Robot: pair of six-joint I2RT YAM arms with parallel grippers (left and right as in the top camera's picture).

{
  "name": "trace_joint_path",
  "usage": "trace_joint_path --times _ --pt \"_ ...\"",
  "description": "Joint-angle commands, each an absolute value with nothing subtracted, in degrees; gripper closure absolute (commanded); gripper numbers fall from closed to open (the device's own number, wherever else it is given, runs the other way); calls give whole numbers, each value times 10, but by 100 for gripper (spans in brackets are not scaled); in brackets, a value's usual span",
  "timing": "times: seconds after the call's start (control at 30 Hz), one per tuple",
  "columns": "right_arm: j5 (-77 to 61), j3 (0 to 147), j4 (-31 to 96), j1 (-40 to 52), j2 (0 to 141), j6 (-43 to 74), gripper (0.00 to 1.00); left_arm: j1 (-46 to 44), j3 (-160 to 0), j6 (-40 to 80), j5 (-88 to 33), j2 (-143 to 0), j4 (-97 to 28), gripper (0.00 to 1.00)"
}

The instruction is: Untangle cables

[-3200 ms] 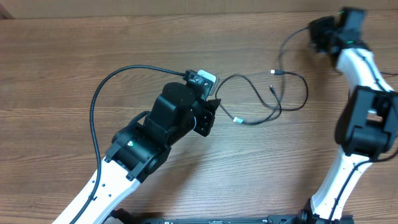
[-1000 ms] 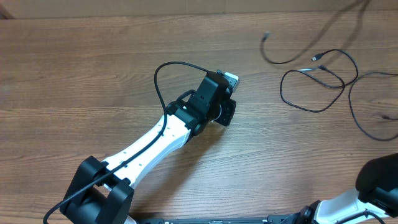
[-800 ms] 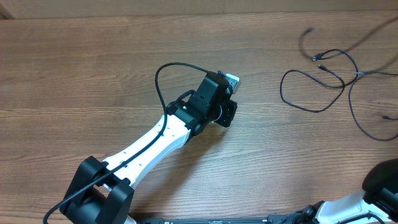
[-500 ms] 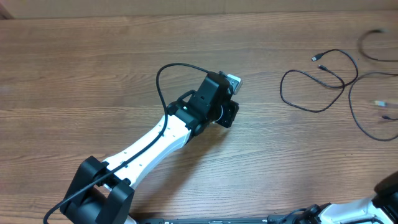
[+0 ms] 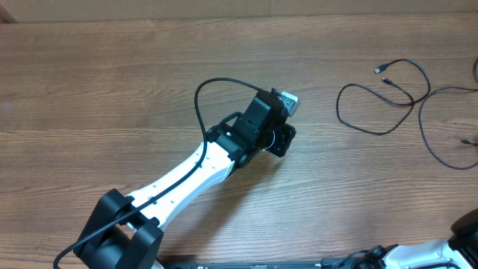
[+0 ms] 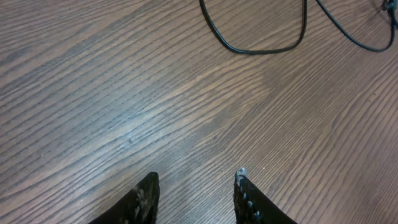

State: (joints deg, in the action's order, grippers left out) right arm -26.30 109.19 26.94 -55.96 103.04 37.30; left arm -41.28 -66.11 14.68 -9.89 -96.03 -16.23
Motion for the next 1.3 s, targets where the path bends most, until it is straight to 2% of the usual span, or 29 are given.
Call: trace_joint_path --times 0.0,0.2,0.33,0.47,0.7,0.8,1.0,1.1,1.27 --pt "-319 1107 271 -524 1031 335 0 -416 -663 153 -104 -954 -162 61" --pt "-330 1107 351 -434 1031 242 0 -416 -663 152 -72 -947 -160 61" --pt "-274 1107 436 -358 1031 179 0 -416 -663 145 -68 -929 -158 61" --pt "-192 1097 497 -273 1033 145 0 -415 -663 142 -44 -898 -165 60" --pt "-149 1033 529 -163 1052 130 0 -415 -663 141 20 -827 -215 58" --pt "-140 999 524 -137 1072 131 0 -415 -663 137 35 -800 -242 58" --pt "-129 948 519 -118 1127 132 22 -415 -663 123 40 -760 -281 57" --pt "-115 936 517 -119 1152 132 16 -415 -663 123 51 -748 -285 57" --pt "-46 936 515 -123 1177 139 15 -415 -663 122 51 -741 -285 57"
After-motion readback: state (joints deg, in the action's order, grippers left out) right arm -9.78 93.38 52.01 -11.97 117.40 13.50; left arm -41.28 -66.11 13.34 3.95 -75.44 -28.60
